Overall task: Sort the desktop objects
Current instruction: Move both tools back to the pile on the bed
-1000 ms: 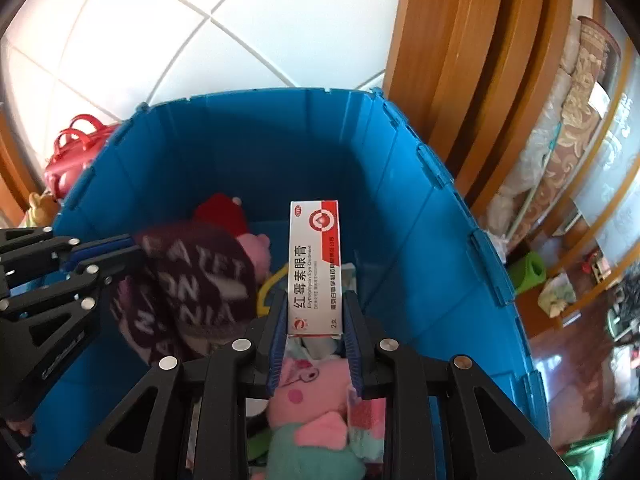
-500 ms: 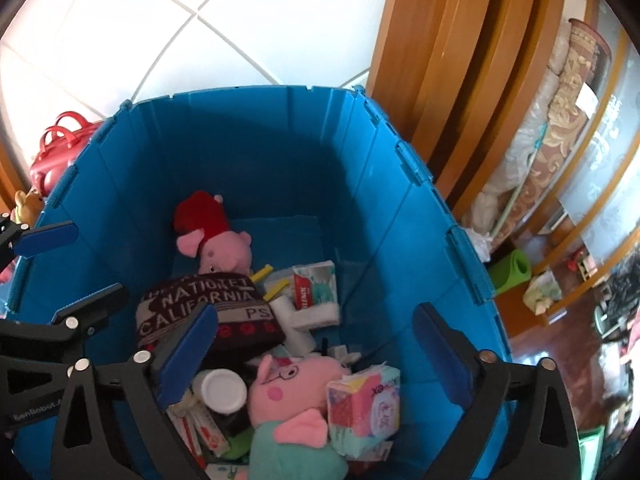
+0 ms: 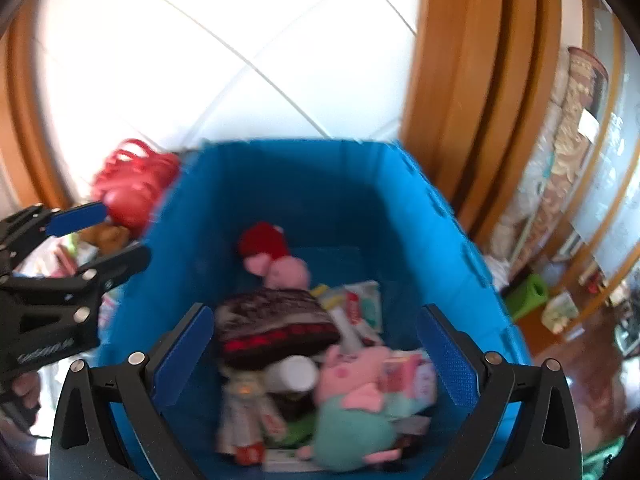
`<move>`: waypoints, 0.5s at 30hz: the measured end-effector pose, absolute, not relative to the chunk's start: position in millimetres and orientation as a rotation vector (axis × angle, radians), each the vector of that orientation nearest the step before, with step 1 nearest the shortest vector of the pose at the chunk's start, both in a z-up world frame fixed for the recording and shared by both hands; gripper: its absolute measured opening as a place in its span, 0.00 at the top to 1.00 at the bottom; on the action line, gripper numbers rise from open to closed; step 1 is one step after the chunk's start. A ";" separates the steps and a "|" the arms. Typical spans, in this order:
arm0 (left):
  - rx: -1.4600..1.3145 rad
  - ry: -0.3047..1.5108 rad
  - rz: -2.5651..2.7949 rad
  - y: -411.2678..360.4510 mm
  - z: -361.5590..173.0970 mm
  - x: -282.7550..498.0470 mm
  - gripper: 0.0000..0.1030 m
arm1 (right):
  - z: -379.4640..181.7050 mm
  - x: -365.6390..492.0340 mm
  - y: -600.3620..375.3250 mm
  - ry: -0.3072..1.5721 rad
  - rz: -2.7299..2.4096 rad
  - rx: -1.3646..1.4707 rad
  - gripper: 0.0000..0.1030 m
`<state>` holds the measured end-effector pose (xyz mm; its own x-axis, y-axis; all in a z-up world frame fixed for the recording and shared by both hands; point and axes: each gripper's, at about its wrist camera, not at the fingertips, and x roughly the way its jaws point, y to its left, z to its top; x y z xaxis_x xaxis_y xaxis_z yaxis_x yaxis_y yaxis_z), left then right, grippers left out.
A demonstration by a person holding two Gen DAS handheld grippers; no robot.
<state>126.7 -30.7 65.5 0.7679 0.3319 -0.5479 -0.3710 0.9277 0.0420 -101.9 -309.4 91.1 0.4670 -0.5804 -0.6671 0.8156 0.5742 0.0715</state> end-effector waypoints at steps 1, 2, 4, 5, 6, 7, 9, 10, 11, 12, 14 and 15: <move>-0.068 0.559 0.401 -28.5 65.6 117.1 0.32 | 94.8 -98.4 -299.6 0.622 -0.877 0.406 0.00; -0.068 0.529 0.426 -24.1 65.0 103.3 0.32 | 99.1 -94.0 -287.3 0.596 -0.861 0.399 0.00; -0.072 0.492 0.464 -13.8 58.5 76.3 0.32 | 104.9 -84.1 -266.4 0.548 -0.834 0.389 0.00; -0.076 0.488 0.479 -5.1 50.5 59.6 0.32 | 107.0 -77.6 -255.3 0.524 -0.819 0.383 0.00; -0.082 0.490 0.491 2.4 42.3 46.4 0.32 | 108.0 -71.5 -245.8 0.503 -0.805 0.379 0.00; -0.089 0.493 0.503 7.5 36.0 36.8 0.32 | 108.3 -63.6 -236.2 0.485 -0.790 0.377 0.00; -0.123 0.511 0.555 29.2 15.0 7.2 0.32 | 107.0 -45.1 -218.3 0.463 -0.755 0.375 0.00; -0.138 0.522 0.576 37.3 6.9 -4.6 0.32 | 105.9 -34.9 -210.1 0.454 -0.736 0.374 0.00; -0.160 0.536 0.598 48.7 -3.1 -18.9 0.32 | 104.9 -23.1 -201.6 0.446 -0.712 0.373 0.00; -0.191 0.553 0.632 64.4 -16.7 -38.5 0.32 | 104.0 -10.9 -192.9 0.440 -0.687 0.369 0.00; -0.233 0.577 0.682 84.8 -34.0 -64.7 0.32 | 103.1 9.7 -175.9 0.428 -0.650 0.355 0.00; -0.266 0.601 0.726 100.4 -48.3 -83.5 0.32 | 102.0 21.4 -168.4 0.429 -0.638 0.353 0.00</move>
